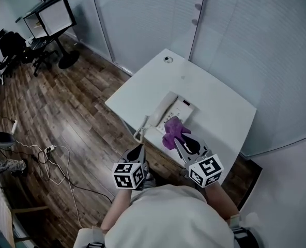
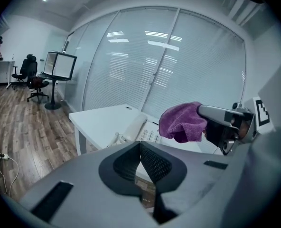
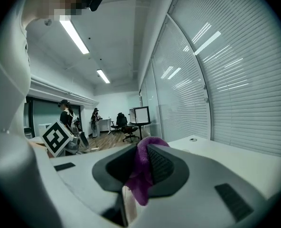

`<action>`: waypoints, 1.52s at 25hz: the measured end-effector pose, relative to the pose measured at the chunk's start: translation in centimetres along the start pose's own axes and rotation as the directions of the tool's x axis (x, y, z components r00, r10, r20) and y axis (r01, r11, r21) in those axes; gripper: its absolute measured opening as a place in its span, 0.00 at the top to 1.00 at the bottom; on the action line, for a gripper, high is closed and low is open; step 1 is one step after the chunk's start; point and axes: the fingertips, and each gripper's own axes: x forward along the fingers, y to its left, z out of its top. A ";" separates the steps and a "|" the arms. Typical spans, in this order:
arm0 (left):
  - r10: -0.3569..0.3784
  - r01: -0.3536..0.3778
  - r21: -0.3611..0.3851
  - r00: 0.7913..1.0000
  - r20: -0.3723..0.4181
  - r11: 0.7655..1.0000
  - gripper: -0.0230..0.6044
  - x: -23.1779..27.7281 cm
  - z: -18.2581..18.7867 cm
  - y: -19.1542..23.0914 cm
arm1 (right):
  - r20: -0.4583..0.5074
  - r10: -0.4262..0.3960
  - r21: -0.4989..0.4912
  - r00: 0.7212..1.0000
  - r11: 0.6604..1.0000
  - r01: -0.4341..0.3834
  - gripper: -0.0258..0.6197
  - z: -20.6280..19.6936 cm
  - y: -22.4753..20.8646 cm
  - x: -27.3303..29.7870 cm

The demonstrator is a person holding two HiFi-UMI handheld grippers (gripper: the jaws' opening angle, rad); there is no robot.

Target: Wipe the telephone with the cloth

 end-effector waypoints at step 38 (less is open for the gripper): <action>-0.244 0.263 0.111 0.957 -0.154 0.958 0.93 8.8 6.6 9.0 | -0.027 -0.402 -0.047 0.915 0.915 0.400 0.84 2.7 -13.6 14.5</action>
